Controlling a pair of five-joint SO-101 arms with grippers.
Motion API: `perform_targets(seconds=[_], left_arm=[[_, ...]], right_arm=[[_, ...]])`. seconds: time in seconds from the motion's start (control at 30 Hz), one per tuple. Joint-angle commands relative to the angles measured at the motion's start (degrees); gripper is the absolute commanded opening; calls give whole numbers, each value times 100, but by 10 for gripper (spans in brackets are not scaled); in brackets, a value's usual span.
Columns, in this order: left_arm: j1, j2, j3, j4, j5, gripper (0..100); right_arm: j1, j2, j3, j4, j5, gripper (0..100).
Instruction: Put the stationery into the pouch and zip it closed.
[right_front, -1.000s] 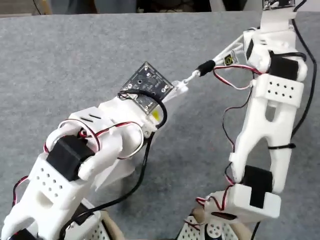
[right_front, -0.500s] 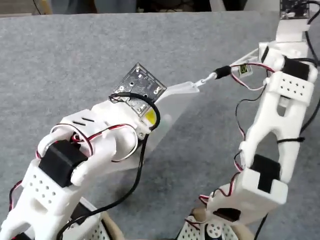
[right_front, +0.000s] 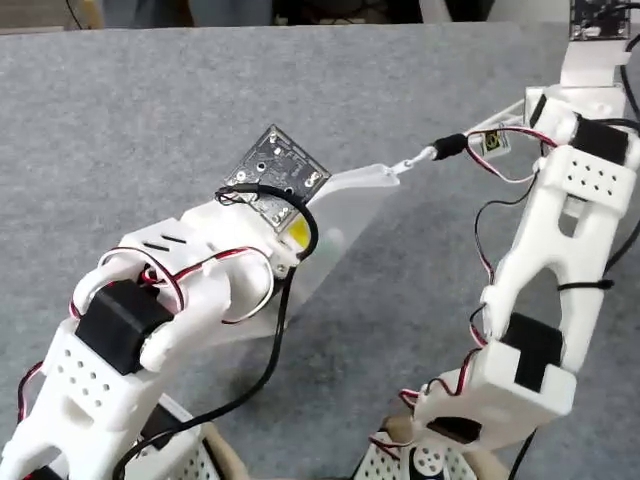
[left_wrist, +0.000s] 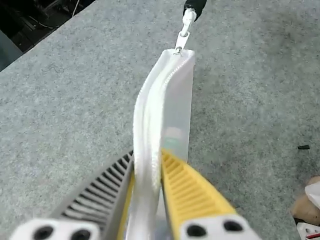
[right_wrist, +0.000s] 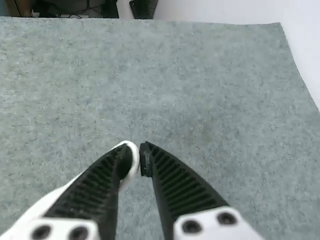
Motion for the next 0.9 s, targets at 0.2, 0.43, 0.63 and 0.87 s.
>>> perform_targets(seconds=[0.2, 0.43, 0.63, 0.87], left_arm=[[-286, -220, -22, 114, 79, 74], [-286, -255, -4, 149, 35, 270], [-365, -220, -4, 149, 53, 336], [-1200, -211, -4, 132, 35, 337]], right_arm=[[-26, -813, -426, 774, 9, 178], [-563, -1305, -382, 1758, 9, 295], [-1160, -1719, -382, 2444, 26, 437], [-1451, -2211, -356, 3042, 26, 470]])
